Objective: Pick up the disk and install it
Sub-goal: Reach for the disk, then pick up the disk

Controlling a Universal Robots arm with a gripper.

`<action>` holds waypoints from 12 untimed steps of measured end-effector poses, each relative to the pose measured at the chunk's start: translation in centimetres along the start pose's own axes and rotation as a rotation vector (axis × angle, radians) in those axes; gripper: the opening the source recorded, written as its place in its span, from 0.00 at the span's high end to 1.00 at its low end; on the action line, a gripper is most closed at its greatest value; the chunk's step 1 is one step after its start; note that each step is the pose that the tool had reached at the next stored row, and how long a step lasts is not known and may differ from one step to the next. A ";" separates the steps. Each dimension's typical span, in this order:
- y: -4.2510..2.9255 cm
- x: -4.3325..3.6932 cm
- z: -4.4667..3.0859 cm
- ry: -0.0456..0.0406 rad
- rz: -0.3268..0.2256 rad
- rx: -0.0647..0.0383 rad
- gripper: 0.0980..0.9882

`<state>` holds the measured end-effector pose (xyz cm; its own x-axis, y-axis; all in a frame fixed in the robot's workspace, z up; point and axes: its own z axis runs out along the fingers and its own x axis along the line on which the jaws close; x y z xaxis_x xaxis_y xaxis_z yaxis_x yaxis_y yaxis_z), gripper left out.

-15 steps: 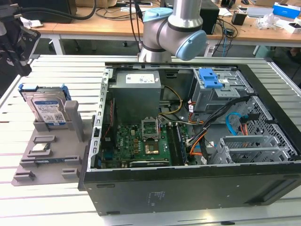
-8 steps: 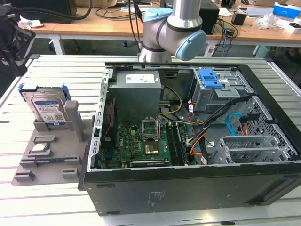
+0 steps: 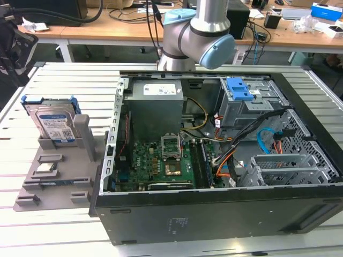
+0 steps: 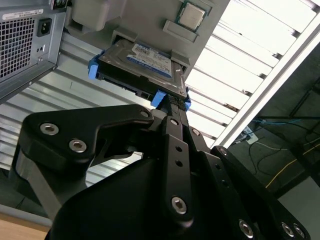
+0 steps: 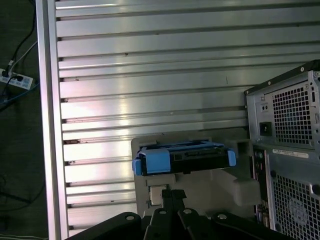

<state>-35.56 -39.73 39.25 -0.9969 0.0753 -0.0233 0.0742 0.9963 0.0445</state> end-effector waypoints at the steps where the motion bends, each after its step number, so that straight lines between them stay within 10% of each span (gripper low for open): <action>1: 0.00 0.00 0.00 0.0000 0.000 0.000 0.99; 12: 0.00 0.04 0.00 0.0028 -0.061 -0.001 0.99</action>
<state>-35.61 -39.73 39.25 -0.9996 0.0141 -0.0233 0.0131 0.9989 0.0445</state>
